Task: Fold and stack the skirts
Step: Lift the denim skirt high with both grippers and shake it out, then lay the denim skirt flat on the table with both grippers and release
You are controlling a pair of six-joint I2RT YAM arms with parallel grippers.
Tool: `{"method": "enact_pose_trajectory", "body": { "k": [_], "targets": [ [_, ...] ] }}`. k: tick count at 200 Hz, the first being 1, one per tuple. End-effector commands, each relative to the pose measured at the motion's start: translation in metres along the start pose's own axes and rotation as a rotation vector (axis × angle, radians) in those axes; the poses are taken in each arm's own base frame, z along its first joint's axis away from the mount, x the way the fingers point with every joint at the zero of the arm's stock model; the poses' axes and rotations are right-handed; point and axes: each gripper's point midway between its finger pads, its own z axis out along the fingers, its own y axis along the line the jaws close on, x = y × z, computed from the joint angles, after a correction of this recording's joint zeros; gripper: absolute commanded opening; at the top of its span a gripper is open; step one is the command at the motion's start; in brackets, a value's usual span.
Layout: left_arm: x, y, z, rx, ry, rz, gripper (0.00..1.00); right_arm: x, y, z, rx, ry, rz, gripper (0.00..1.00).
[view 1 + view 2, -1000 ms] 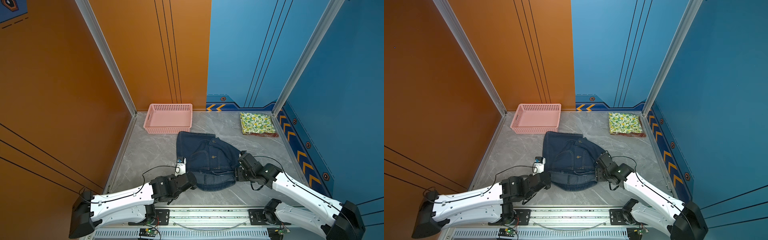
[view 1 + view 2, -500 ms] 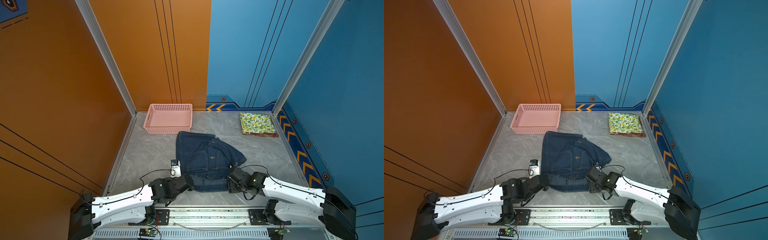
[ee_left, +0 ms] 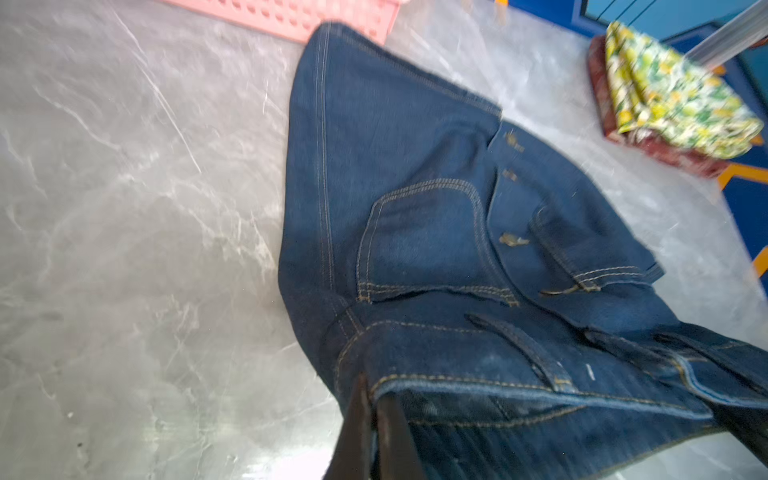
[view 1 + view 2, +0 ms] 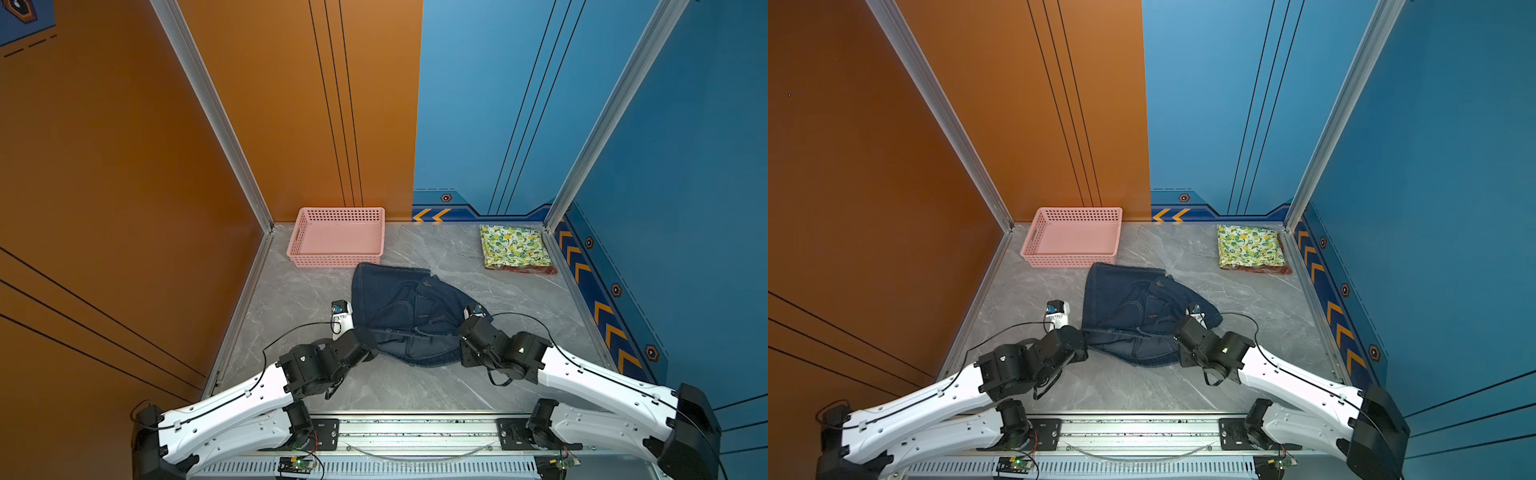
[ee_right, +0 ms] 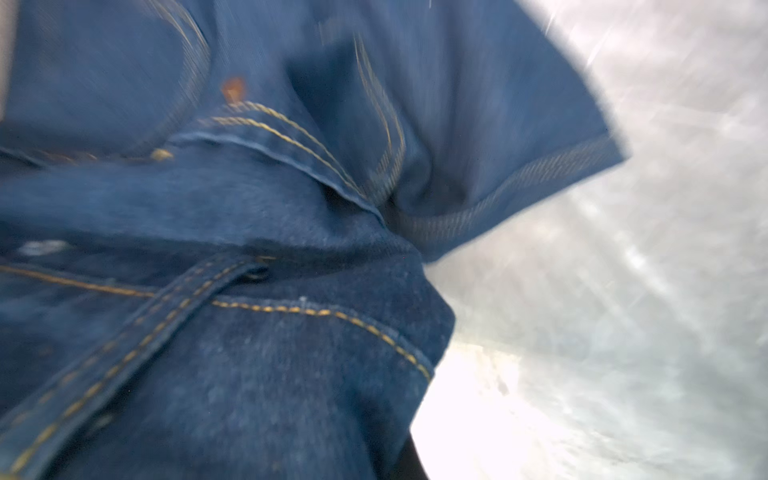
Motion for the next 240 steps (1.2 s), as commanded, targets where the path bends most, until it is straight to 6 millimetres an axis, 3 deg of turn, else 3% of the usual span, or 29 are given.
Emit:
{"method": "enact_pose_trajectory", "body": {
  "k": [1,33,59,92,104,123,158,174,191,210,222,231,233,236,238,239,240],
  "targets": [
    [-0.047,-0.001,-0.025,-0.015,-0.064,0.081,0.0,-0.036,-0.028,-0.049,0.094,-0.07,-0.058,0.0],
    [-0.116,-0.035,-0.047,0.031,-0.12,0.142,0.0,-0.106,-0.026,-0.121,0.036,-0.201,-0.051,0.0],
    [-0.167,-0.056,-0.058,0.061,-0.17,0.163,0.0,-0.161,-0.025,-0.159,0.025,-0.279,-0.043,0.0],
    [-0.219,-0.075,-0.048,0.098,-0.178,0.165,0.0,-0.222,-0.026,-0.167,-0.001,-0.326,-0.022,0.0],
    [-0.233,-0.08,-0.039,0.114,-0.169,0.16,0.0,-0.241,-0.032,-0.159,0.004,-0.32,-0.007,0.0],
    [-0.257,-0.087,-0.034,0.129,-0.176,0.151,0.0,-0.269,-0.043,-0.165,-0.003,-0.35,0.034,0.0],
    [-0.284,-0.107,-0.067,0.187,-0.226,0.164,0.0,-0.289,-0.046,-0.197,-0.029,-0.42,0.058,0.0],
    [-0.276,-0.108,-0.08,0.205,-0.227,0.164,0.0,-0.28,-0.046,-0.207,-0.032,-0.418,0.063,0.0],
    [-0.252,-0.101,-0.087,0.208,-0.196,0.159,0.0,-0.256,-0.05,-0.203,-0.023,-0.385,0.075,0.0],
    [-0.201,-0.085,-0.079,0.161,-0.127,0.185,0.0,-0.209,-0.054,-0.183,-0.021,-0.323,0.096,0.0],
    [-0.155,-0.07,-0.065,0.135,-0.058,0.189,0.0,-0.167,-0.058,-0.157,-0.015,-0.245,0.113,0.02],
    [-0.119,-0.055,-0.056,0.108,-0.013,0.187,0.0,-0.135,-0.063,-0.14,0.006,-0.191,0.127,0.24],
    [-0.11,-0.051,-0.052,0.096,0.001,0.185,0.0,-0.124,-0.064,-0.134,0.011,-0.17,0.131,0.34],
    [-0.096,-0.046,-0.048,0.085,0.019,0.185,0.0,-0.117,-0.065,-0.132,0.011,-0.163,0.134,0.4],
    [-0.088,-0.043,-0.045,0.081,0.031,0.186,0.0,-0.106,-0.065,-0.124,0.013,-0.135,0.135,0.53],
    [-0.084,-0.041,-0.044,0.077,0.037,0.183,0.0,-0.106,-0.065,-0.124,0.013,-0.135,0.135,0.53],
    [-0.08,-0.039,-0.043,0.076,0.04,0.181,0.0,-0.098,-0.066,-0.12,0.014,-0.117,0.137,0.6]
  ]
}}
